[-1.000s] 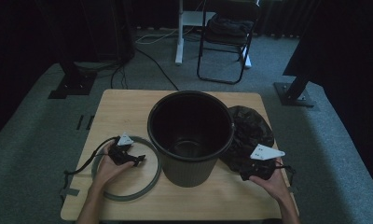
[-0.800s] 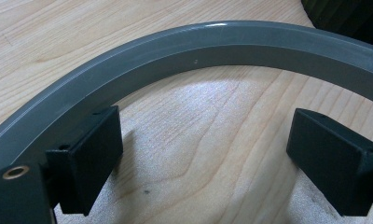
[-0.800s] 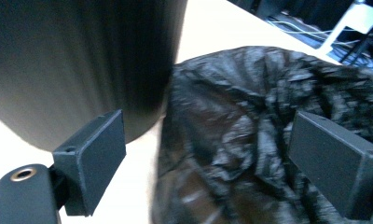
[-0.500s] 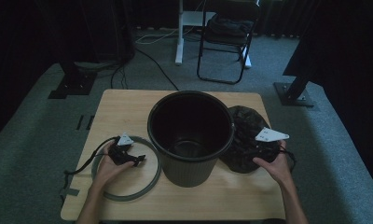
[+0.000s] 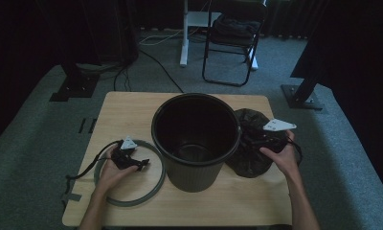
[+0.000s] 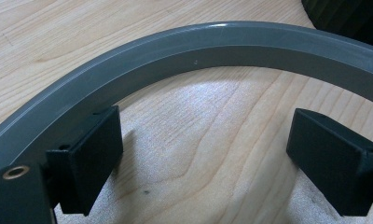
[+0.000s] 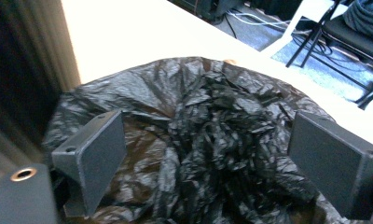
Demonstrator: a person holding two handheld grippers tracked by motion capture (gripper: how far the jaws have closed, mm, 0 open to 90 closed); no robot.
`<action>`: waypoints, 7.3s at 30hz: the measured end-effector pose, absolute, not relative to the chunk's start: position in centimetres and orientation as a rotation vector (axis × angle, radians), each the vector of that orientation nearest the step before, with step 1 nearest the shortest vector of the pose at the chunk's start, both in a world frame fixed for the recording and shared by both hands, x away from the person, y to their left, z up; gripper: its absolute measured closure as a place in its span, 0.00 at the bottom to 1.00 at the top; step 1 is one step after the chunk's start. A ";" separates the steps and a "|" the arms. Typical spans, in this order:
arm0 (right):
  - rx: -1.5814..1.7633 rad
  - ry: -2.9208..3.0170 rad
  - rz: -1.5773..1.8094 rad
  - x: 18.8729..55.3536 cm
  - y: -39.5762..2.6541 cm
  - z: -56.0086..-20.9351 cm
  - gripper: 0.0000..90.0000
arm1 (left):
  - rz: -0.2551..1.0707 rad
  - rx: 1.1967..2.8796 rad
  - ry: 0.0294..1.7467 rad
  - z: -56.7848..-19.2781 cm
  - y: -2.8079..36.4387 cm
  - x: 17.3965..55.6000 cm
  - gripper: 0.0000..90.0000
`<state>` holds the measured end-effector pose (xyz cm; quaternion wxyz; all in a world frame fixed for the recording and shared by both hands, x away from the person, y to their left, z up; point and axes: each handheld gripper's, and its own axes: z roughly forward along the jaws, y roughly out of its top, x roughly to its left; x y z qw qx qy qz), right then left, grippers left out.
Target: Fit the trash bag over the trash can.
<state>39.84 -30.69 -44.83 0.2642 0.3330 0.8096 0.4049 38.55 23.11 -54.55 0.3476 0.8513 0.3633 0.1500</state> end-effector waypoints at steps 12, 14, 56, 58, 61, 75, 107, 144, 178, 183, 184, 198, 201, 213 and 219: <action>0.941 2.255 1.042 42.8 -30.5 -45.7 0.12 | 0.390 2.207 0.944 -54.5 23.1 38.6 0.12; 0.952 2.262 1.036 43.1 -30.4 -45.8 0.12 | 0.389 2.207 0.944 -54.5 23.1 38.6 0.12; 0.978 2.430 0.812 46.3 -27.8 -49.4 0.12 | 0.390 2.207 0.945 -54.5 23.1 38.6 0.12; 0.981 2.437 0.796 46.4 -27.7 -49.5 0.12 | 0.390 2.206 0.945 -54.5 23.1 38.6 0.12; 0.986 2.446 0.772 46.5 -27.6 -49.8 0.12 | 0.390 2.207 0.945 -54.5 23.1 38.6 0.12; 1.025 2.520 0.661 46.9 -27.1 -50.8 0.32 | 0.390 2.207 0.945 -54.5 23.1 38.6 0.12; 1.088 2.513 0.739 45.9 -30.6 -48.7 0.93 | 0.390 2.206 0.946 -54.5 23.1 38.6 0.12; 1.017 2.347 0.943 43.9 -33.7 -41.7 0.93 | 0.391 2.206 0.946 -54.5 23.1 38.6 0.12; 0.932 2.172 1.111 43.0 -35.0 -34.1 0.92 | 0.390 2.206 0.946 -54.5 23.1 38.6 0.12; 0.913 2.142 1.130 42.5 -35.3 -32.8 0.92 | 0.390 2.206 0.946 -54.5 23.1 38.6 0.12; 0.909 2.137 1.135 42.5 -35.4 -32.6 0.92 | 0.390 2.206 0.946 -54.5 23.1 38.6 0.12; 0.894 2.025 1.257 41.4 -37.1 -29.3 0.92 | 0.390 2.206 0.946 -54.5 23.1 38.6 0.12; 0.888 2.011 1.261 41.1 -37.3 -28.8 0.92 | 0.390 2.206 0.946 -54.5 23.1 38.6 0.12; 0.863 1.918 1.390 39.8 -39.0 -26.4 0.92 | 0.390 2.206 0.946 -54.5 23.1 38.6 0.12; 0.838 1.880 1.444 38.9 -39.8 -25.0 0.92 | 0.390 2.206 0.946 -54.5 23.1 38.6 0.12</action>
